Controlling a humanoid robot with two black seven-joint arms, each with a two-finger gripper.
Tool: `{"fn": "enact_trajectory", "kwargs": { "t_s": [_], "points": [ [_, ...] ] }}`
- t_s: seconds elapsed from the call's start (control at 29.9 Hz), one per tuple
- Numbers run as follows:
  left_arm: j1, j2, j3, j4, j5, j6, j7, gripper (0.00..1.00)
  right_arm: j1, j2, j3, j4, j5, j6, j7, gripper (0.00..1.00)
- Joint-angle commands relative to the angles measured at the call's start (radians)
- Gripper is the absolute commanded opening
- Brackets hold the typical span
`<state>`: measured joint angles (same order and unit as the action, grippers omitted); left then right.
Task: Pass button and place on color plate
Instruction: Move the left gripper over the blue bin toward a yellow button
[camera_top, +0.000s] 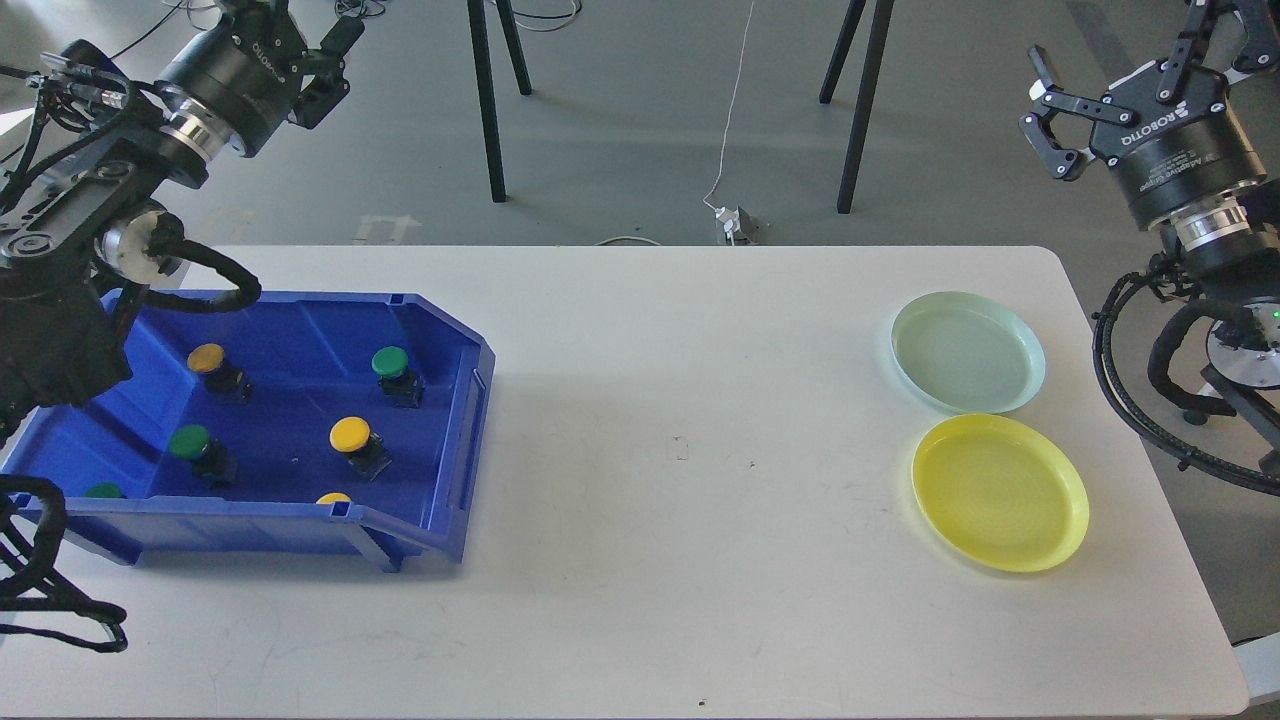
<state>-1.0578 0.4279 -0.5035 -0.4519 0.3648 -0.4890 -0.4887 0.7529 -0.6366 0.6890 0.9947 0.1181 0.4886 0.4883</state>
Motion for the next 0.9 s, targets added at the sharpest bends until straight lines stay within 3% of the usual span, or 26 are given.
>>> {"fn": "enact_trajectory", "kwargs": {
  "t_s": [0.0,0.23,0.4,0.47,0.6,0.74,0.87],
  "points": [
    [0.002,0.002,-0.006,-0.001,-0.079,0.000,0.000,1.00,-0.004,-0.006,0.001,0.001,0.000,0.000,0.000,0.99],
    [0.004,-0.004,-0.035,0.013,-0.118,0.000,0.000,1.00,-0.015,-0.009,-0.002,-0.002,0.000,0.000,0.000,0.99],
    [0.035,0.006,-0.101,-0.059,-0.129,0.000,0.000,1.00,-0.017,0.002,-0.002,-0.002,0.000,0.000,0.000,0.99],
    [0.083,0.043,-0.203,-0.179,-0.138,0.000,0.000,1.00,-0.018,0.002,-0.003,-0.002,0.002,0.000,0.000,0.99],
    [0.350,0.149,-0.507,-0.534,-0.146,0.000,0.000,1.00,-0.044,0.002,0.004,-0.002,0.002,0.000,0.000,0.99],
    [0.391,0.302,-0.488,-0.756,-0.045,0.000,0.000,1.00,-0.049,-0.005,0.007,-0.002,0.003,0.000,0.000,0.99],
    [0.352,0.442,-0.423,-0.838,0.161,0.000,0.000,1.00,-0.049,-0.002,0.020,-0.002,0.002,0.000,0.000,0.99]
  ]
}}
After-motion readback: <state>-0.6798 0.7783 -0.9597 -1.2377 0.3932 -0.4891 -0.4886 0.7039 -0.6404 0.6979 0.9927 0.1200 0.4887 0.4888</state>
